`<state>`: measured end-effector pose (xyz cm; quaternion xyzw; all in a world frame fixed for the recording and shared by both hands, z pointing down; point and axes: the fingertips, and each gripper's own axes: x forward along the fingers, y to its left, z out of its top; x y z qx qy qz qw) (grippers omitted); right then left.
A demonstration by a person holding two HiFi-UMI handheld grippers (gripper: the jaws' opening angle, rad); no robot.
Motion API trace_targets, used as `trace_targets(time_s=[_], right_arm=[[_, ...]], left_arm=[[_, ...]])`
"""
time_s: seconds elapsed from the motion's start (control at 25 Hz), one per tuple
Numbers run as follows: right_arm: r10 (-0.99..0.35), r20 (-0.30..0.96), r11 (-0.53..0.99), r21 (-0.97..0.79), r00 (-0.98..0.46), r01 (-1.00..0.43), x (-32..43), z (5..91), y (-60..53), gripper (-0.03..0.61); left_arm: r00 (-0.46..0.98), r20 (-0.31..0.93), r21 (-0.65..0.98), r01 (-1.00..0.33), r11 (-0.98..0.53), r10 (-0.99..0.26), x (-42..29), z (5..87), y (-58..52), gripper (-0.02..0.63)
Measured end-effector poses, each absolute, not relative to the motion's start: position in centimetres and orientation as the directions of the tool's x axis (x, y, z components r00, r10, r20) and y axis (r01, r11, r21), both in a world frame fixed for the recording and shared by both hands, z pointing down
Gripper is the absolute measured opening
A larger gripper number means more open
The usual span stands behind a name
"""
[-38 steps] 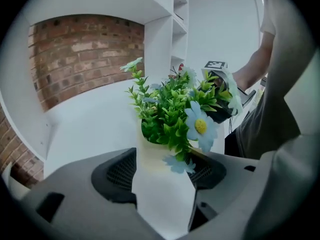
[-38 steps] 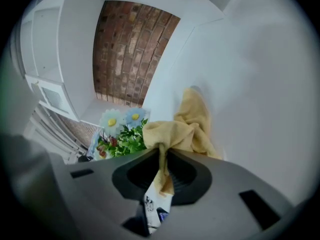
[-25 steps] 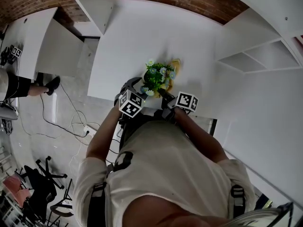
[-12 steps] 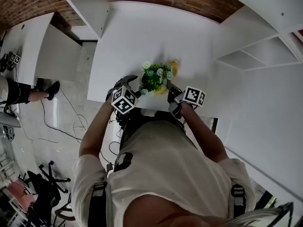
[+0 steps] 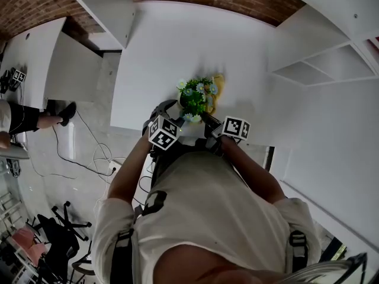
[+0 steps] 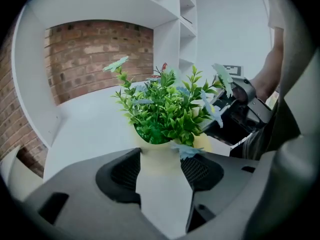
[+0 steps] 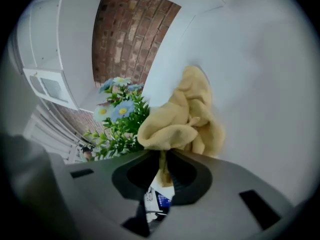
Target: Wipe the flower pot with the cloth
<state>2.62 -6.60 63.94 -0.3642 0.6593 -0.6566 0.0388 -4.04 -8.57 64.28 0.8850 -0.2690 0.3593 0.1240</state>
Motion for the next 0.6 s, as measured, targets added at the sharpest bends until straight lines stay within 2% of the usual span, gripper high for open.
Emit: trace_targets(time_s=[0.28, 0.6], right_arm=[[-0.494, 0.441, -0.132, -0.89, -0.749, -0.437, 2.4, 64.4, -6.1, 0.061], [-0.591, 0.362, -0.085, -0.917, -0.721, -0.391, 5.0, 61.9, -10.3, 0.061]], left_arm=[[0.564, 0.697, 0.031, -0.641, -0.767, -0.442, -3.9, 64.4, -8.1, 0.265], [0.647, 0.708, 0.098, -0.489, -0.867, -0.285, -4.5, 63.9, -8.4, 0.265]])
